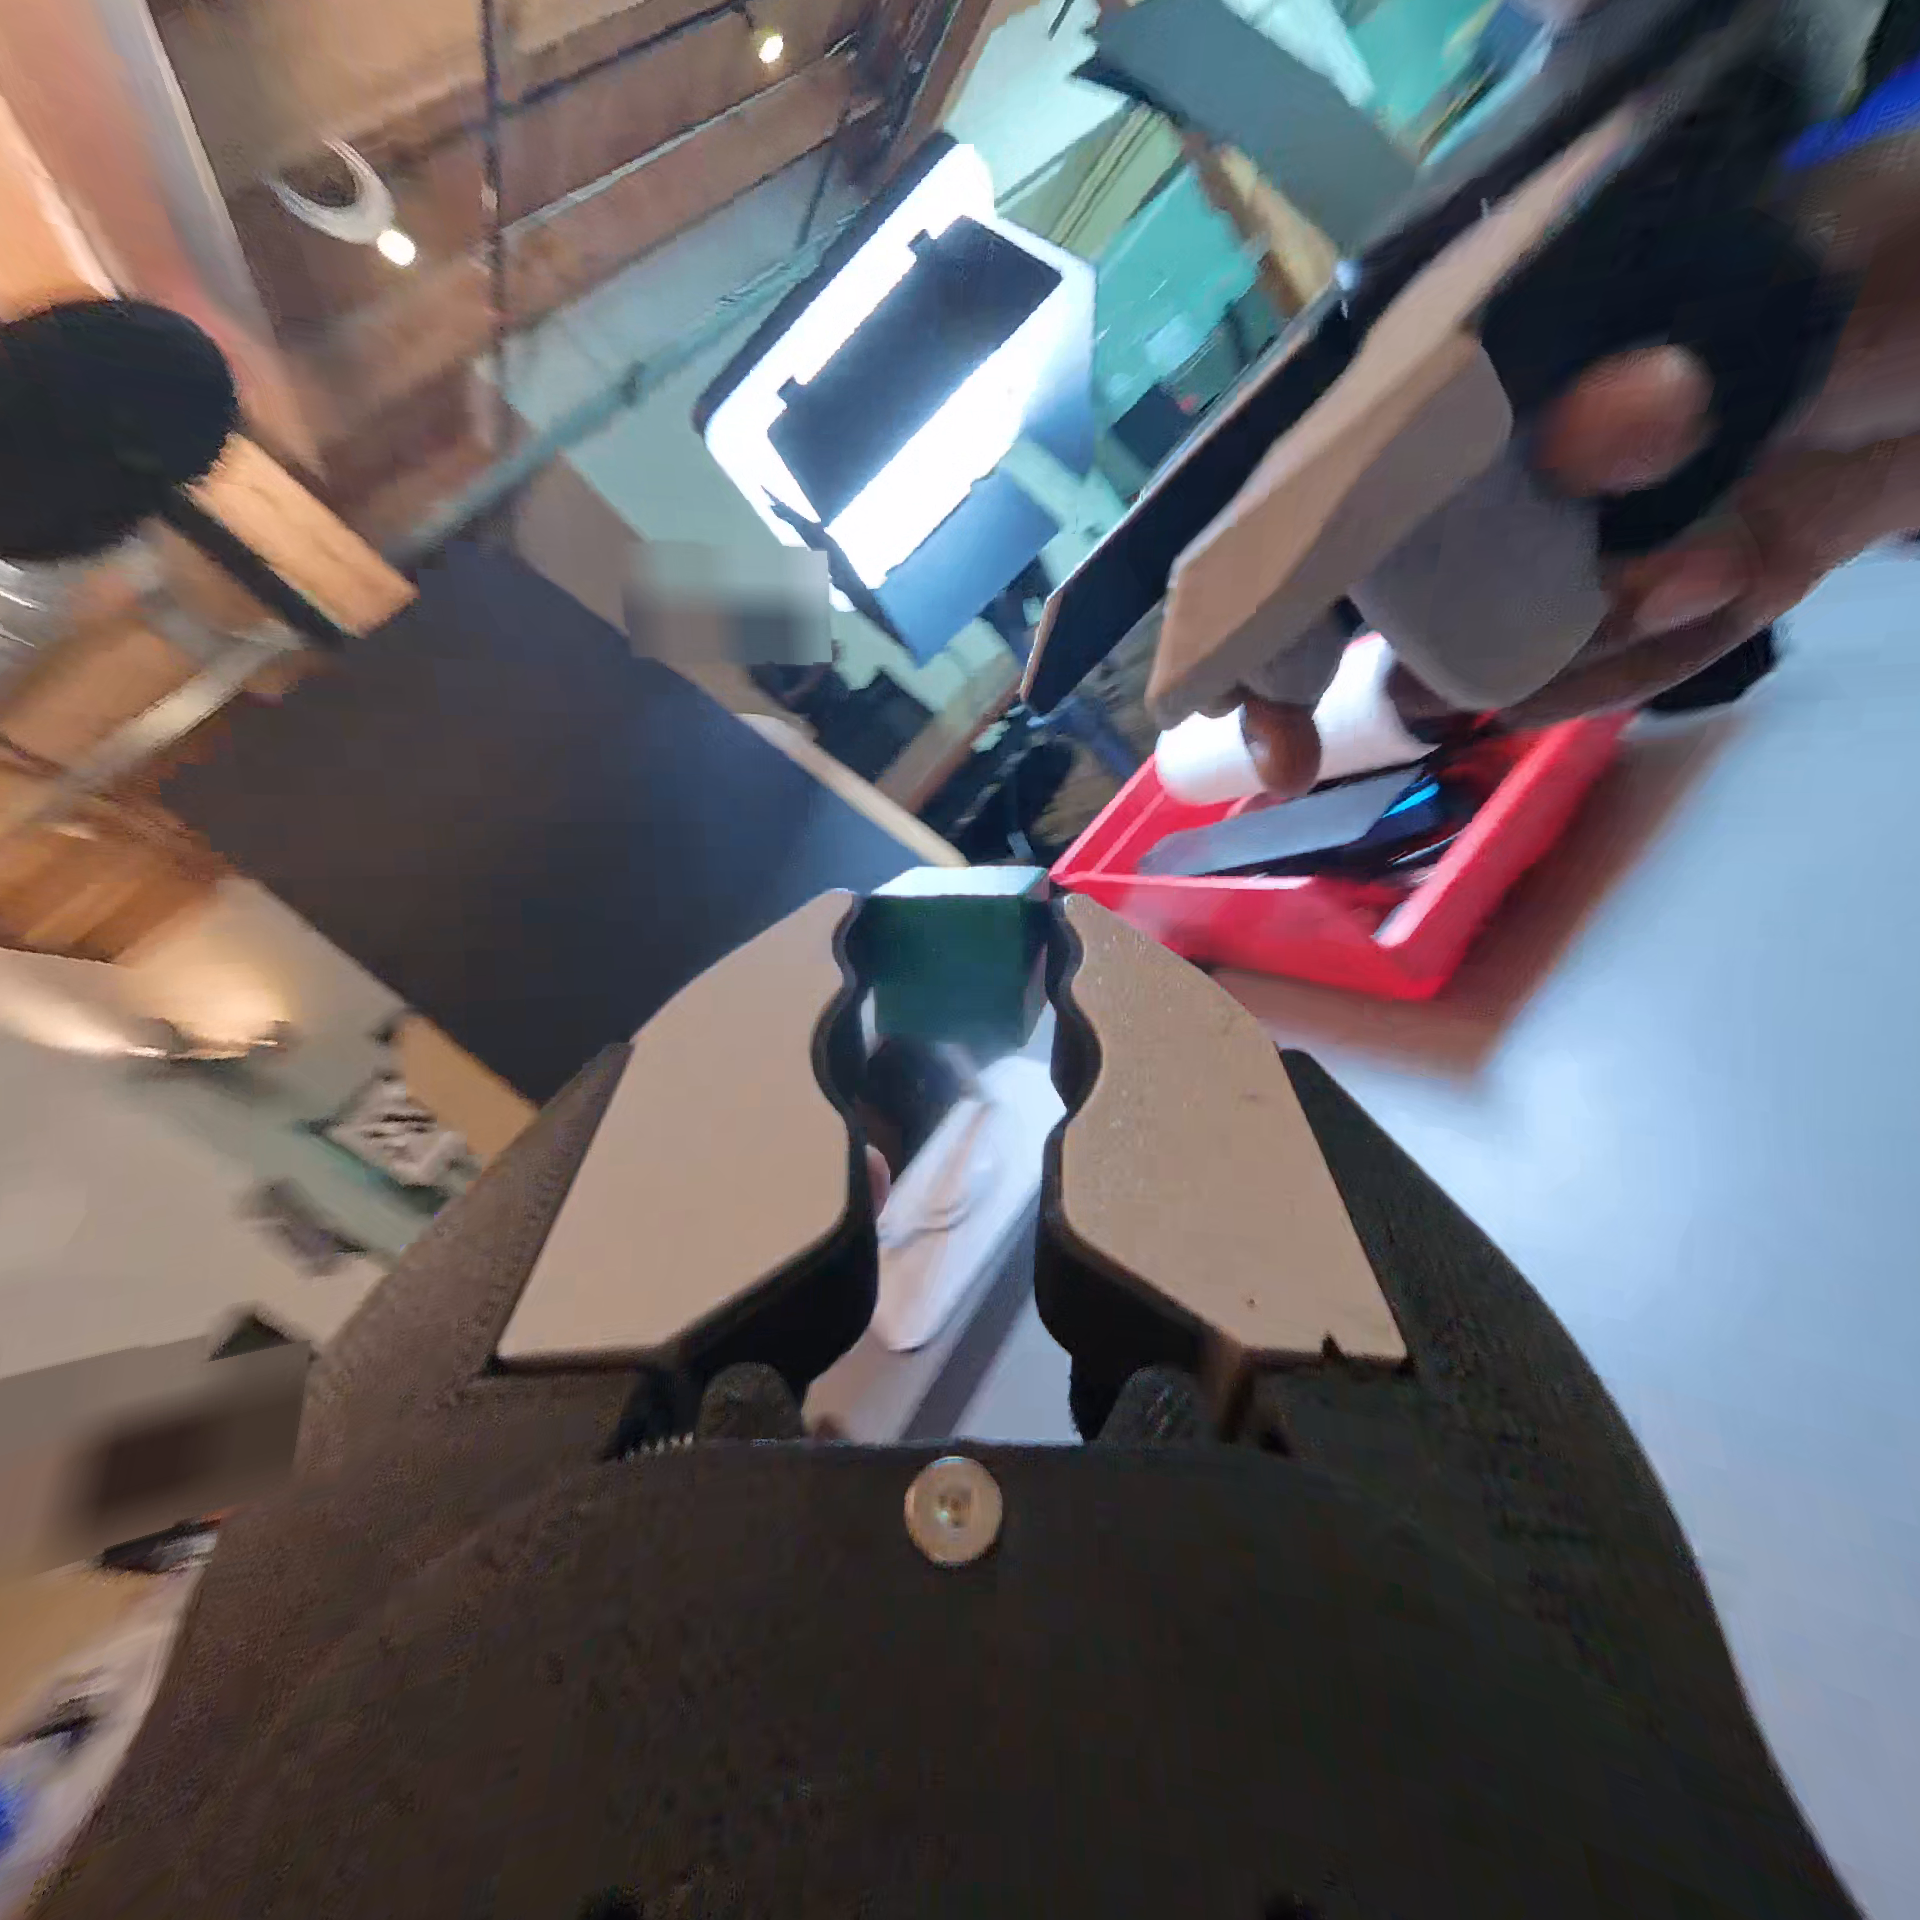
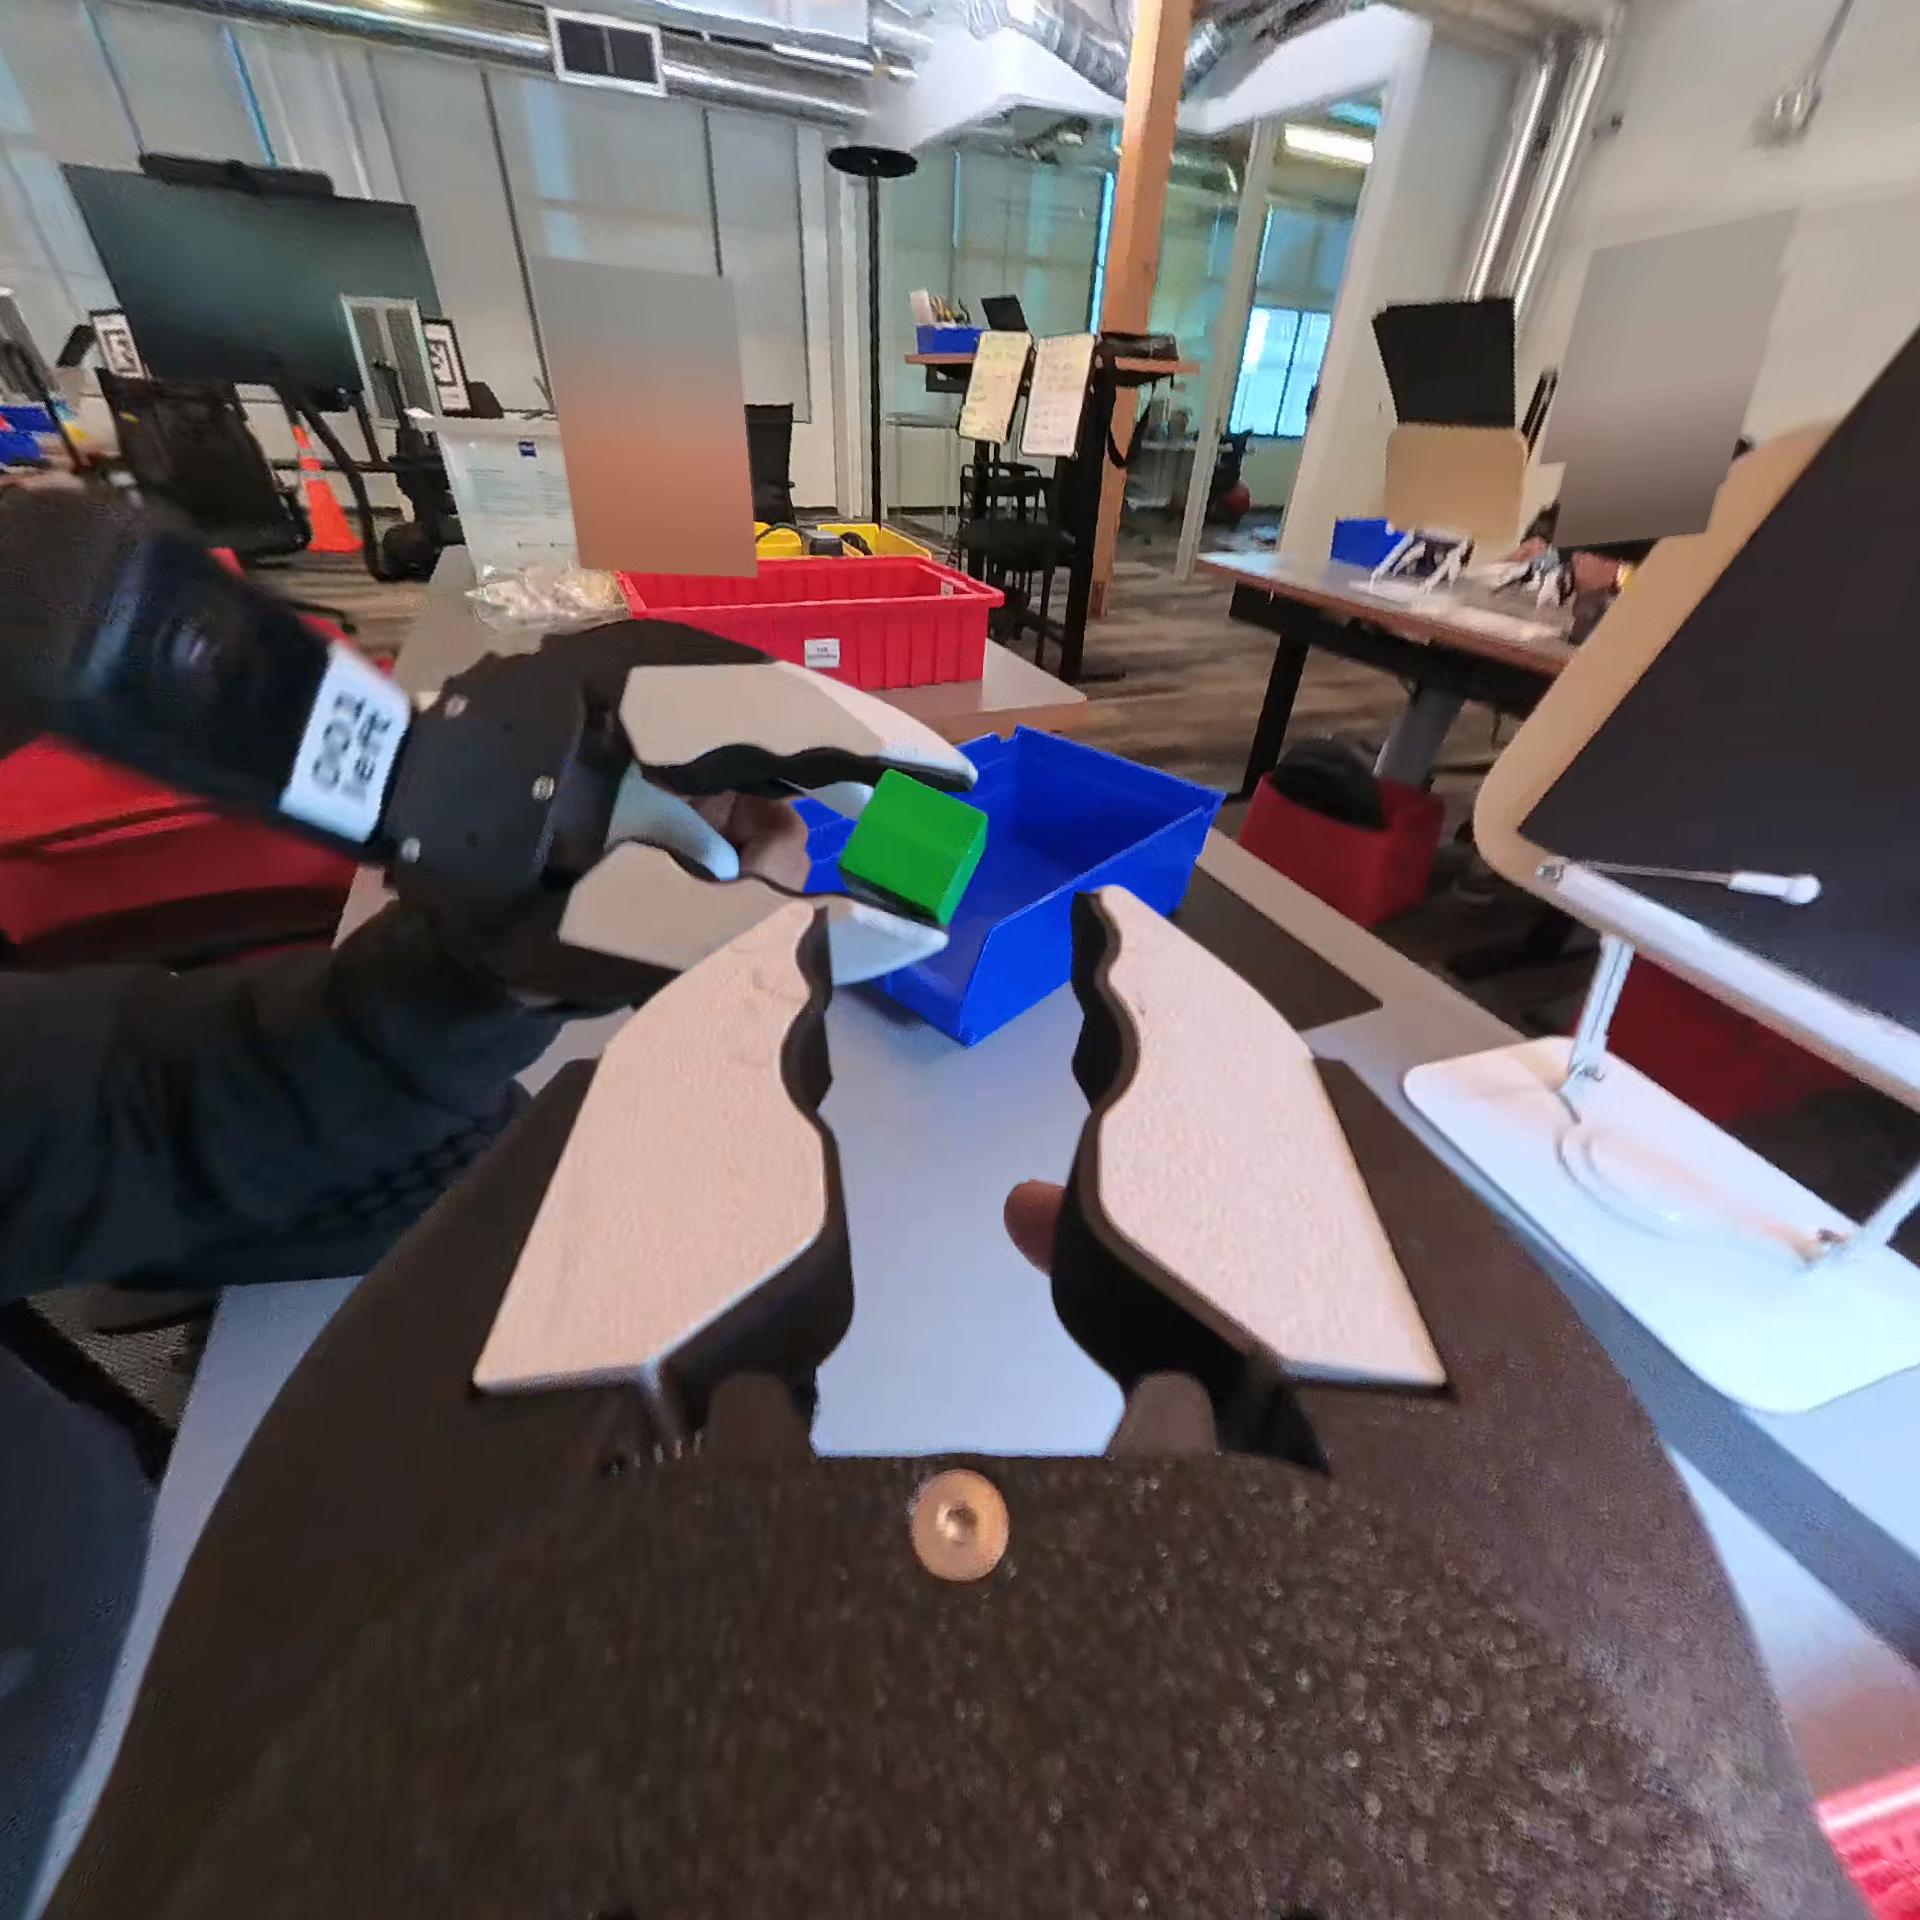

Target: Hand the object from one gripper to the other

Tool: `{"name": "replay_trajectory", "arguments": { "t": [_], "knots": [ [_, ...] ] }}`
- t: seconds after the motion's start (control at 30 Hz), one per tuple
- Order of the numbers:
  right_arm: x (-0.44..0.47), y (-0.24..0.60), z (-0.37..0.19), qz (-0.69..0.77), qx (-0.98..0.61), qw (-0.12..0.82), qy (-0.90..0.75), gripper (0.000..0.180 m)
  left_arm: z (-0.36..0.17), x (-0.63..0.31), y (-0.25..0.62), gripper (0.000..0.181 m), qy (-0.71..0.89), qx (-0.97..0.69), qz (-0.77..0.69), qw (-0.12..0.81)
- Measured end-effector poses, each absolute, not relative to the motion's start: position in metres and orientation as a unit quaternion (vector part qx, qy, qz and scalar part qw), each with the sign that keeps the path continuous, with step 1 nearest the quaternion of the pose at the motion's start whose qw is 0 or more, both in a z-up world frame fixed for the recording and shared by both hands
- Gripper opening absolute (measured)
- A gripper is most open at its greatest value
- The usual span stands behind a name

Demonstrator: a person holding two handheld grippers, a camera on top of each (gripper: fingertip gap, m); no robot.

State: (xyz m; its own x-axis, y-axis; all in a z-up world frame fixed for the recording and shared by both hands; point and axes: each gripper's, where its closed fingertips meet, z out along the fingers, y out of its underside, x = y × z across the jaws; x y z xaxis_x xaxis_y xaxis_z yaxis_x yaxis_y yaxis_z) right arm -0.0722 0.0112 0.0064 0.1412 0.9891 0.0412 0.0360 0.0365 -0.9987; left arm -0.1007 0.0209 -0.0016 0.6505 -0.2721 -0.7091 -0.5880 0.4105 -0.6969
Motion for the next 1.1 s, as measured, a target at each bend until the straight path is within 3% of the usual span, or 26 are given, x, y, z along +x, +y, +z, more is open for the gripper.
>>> {"name": "replay_trajectory", "arguments": {
  "t": [0.23,0.37,0.43,0.5,0.63,0.83,0.97,1.1],
  "knots": [
    [-0.093,0.014,-0.023,0.431,-0.595,0.488,-0.472,0.048,-0.019,-0.083,0.025,0.032,0.459,-0.429,0.312,0.712],
    [-0.095,0.014,-0.032,0.435,-0.587,0.476,-0.490,0.028,-0.024,-0.078,0.025,0.032,0.471,-0.413,0.331,0.706],
    [-0.093,0.012,-0.027,0.435,-0.553,0.498,-0.508,0.028,-0.022,-0.075,0.020,0.029,0.472,-0.427,0.265,0.724],
    [-0.087,0.008,-0.015,0.451,-0.506,0.524,-0.516,0.029,-0.018,-0.073,0.016,0.039,0.459,-0.467,0.159,0.739],
    [-0.067,-0.005,0.015,0.479,-0.389,0.594,-0.517,0.028,-0.002,-0.066,-0.004,0.050,0.411,-0.520,-0.153,0.733],
    [-0.053,-0.036,0.034,0.505,-0.268,0.633,-0.522,0.028,0.020,-0.062,-0.028,0.044,0.290,-0.513,-0.574,0.569],
    [-0.058,-0.041,0.025,0.421,-0.247,0.665,-0.565,0.029,0.019,-0.056,-0.033,0.044,0.246,-0.500,-0.692,0.459],
    [-0.063,-0.035,0.009,0.310,-0.239,0.685,-0.614,0.028,0.016,-0.049,-0.039,0.044,0.254,-0.506,-0.706,0.426]
  ]
}}
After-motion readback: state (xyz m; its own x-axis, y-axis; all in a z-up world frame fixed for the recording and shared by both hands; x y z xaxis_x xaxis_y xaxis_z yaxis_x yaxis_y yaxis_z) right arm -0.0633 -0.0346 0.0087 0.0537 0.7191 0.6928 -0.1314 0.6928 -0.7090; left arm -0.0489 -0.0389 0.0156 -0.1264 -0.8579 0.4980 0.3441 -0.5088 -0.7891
